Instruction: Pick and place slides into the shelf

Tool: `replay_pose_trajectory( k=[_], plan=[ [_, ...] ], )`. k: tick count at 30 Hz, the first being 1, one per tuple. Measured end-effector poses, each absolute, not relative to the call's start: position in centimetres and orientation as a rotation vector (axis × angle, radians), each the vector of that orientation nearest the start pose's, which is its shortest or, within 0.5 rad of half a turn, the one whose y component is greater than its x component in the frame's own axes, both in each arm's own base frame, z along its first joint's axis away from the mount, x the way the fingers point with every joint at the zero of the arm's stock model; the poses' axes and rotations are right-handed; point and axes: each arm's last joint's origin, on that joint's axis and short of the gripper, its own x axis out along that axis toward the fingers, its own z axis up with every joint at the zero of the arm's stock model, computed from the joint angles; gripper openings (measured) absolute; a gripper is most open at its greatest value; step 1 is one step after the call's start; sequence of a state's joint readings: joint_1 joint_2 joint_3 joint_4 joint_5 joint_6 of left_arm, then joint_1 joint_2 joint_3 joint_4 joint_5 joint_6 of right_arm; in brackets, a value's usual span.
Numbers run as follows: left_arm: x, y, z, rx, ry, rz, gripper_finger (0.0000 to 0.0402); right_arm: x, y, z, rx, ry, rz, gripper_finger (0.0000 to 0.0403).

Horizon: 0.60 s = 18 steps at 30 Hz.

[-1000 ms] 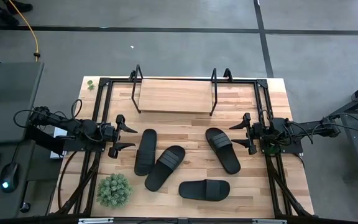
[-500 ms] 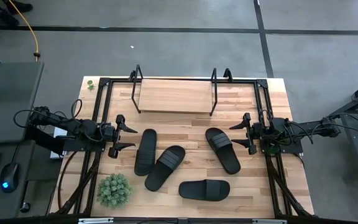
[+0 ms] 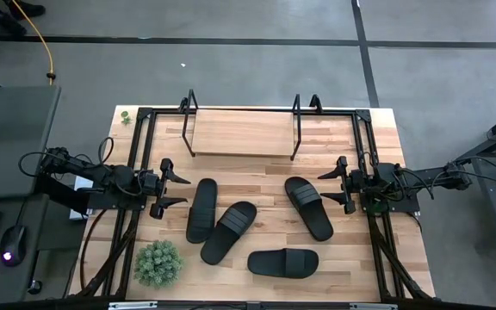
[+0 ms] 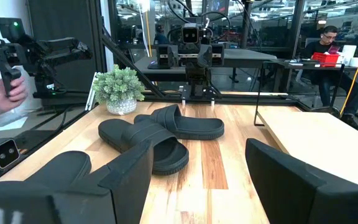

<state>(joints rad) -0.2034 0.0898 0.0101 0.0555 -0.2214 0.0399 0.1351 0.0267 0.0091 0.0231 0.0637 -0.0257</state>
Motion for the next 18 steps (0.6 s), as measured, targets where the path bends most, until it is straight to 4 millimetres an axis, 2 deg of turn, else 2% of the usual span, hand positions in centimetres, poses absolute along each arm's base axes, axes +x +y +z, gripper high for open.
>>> replay_pose_trajectory(
  k=[10,18],
  plan=[
    [10.12,-1.44,16.88,0.035,-0.013,0.018,0.0246,9.75,1.13,16.98,-0.054,-0.009,0.068,0.0248],
    [10.12,-1.44,16.92,-0.131,-0.018,0.017,0.0246,9.73,1.14,16.79,-0.121,0.014,0.076,0.0248]
  ],
)
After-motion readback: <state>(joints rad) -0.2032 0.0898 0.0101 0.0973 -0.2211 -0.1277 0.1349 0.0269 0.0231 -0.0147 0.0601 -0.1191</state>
